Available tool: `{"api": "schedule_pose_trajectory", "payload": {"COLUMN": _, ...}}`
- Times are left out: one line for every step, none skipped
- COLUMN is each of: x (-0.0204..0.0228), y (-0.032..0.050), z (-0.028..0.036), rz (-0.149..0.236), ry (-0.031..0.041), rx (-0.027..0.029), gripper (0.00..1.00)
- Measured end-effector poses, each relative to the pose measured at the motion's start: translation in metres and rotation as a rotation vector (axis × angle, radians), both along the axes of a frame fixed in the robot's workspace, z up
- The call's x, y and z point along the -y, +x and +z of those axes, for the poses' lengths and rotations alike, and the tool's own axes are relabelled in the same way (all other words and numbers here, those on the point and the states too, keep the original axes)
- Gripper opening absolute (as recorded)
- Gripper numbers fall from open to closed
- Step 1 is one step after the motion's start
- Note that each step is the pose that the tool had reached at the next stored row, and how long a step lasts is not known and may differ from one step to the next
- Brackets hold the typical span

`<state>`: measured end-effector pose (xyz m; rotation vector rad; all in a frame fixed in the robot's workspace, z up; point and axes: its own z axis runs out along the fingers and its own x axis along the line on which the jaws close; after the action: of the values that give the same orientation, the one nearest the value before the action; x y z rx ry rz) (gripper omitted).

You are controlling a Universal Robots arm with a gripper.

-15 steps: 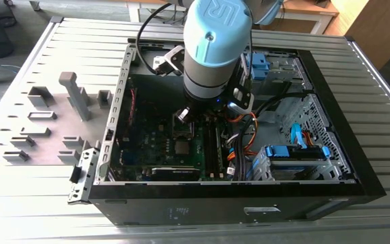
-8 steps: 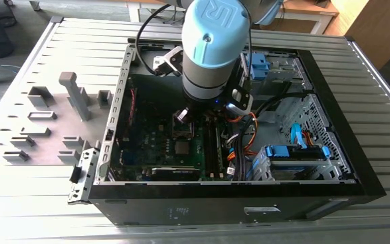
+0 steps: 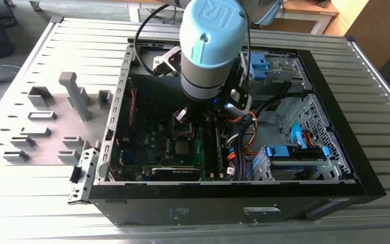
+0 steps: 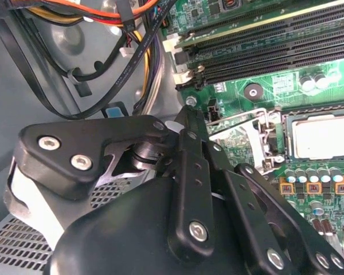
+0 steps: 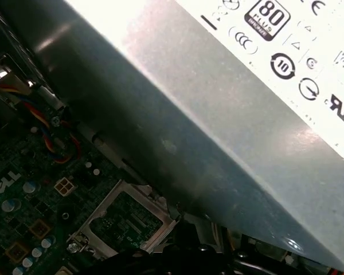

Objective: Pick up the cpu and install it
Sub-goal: 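Close the cpu cover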

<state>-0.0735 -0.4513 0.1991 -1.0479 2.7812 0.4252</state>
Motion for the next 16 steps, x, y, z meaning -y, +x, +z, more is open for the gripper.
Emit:
{"api": "schedule_pose_trajectory", "payload": {"x": 0.0000, "y": -0.0001, "z": 0.0000, "rz": 0.000, "ry": -0.0001, "rx": 0.0000, "gripper": 0.11}}
{"api": "schedule_pose_trajectory", "payload": {"x": 0.0000, "y": -0.0001, "z": 0.0000, "rz": 0.000, "ry": 0.0000, "rx": 0.0000, "gripper": 0.11}}
{"api": "schedule_pose_trajectory", "payload": {"x": 0.0000, "y": -0.0001, "z": 0.0000, "rz": 0.002, "ry": 0.0000, "rx": -0.0001, "gripper": 0.11}}
{"api": "schedule_pose_trajectory", "payload": {"x": 0.0000, "y": -0.0002, "z": 0.0000, "rz": 0.006, "ry": -0.0001, "rx": 0.0000, "gripper": 0.11}}
{"api": "schedule_pose_trajectory", "payload": {"x": 0.0000, "y": -0.0001, "z": 0.0000, "rz": 0.016, "ry": -0.0001, "rx": 0.0000, "gripper": 0.11}}
{"api": "schedule_pose_trajectory", "payload": {"x": 0.0000, "y": -0.0001, "z": 0.0000, "rz": 0.029, "ry": 0.0000, "rx": 0.0001, "gripper": 0.11}}
{"api": "schedule_pose_trajectory", "payload": {"x": 0.0000, "y": 0.0000, "z": 0.0000, "rz": 0.044, "ry": -0.0001, "rx": 0.0002, "gripper": 0.11}}
{"api": "schedule_pose_trajectory", "payload": {"x": 0.0000, "y": 0.0000, "z": 0.0000, "rz": 0.059, "ry": 0.0000, "rx": 0.0003, "gripper": 0.11}}
{"api": "schedule_pose_trajectory", "payload": {"x": 0.0000, "y": -0.0001, "z": 0.0000, "rz": 0.073, "ry": 0.0001, "rx": -0.0001, "gripper": 0.11}}
{"api": "schedule_pose_trajectory", "payload": {"x": 0.0000, "y": -0.0001, "z": 0.0000, "rz": 0.086, "ry": 0.0000, "rx": 0.0000, "gripper": 0.11}}
{"api": "schedule_pose_trajectory", "payload": {"x": 0.0000, "y": -0.0001, "z": 0.0000, "rz": 0.094, "ry": 0.0000, "rx": -0.0001, "gripper": 0.11}}
{"api": "schedule_pose_trajectory", "payload": {"x": 0.0000, "y": 0.0000, "z": 0.0000, "rz": 0.097, "ry": -0.0001, "rx": 0.0000, "gripper": 0.11}}
{"api": "schedule_pose_trajectory", "payload": {"x": 0.0000, "y": 0.0003, "z": 0.0000, "rz": 0.098, "ry": 0.0000, "rx": -0.0001, "gripper": 0.11}}
{"api": "schedule_pose_trajectory", "payload": {"x": 0.0000, "y": 0.0007, "z": -0.0001, "rz": 0.098, "ry": 0.0001, "rx": -0.0001, "gripper": 0.11}}
{"api": "schedule_pose_trajectory", "payload": {"x": 0.0000, "y": 0.0012, "z": -0.0001, "rz": 0.099, "ry": 0.0001, "rx": -0.0002, "gripper": 0.11}}
{"api": "schedule_pose_trajectory", "payload": {"x": 0.0000, "y": 0.0017, "z": 0.0000, "rz": 0.099, "ry": 0.0001, "rx": -0.0002, "gripper": 0.11}}
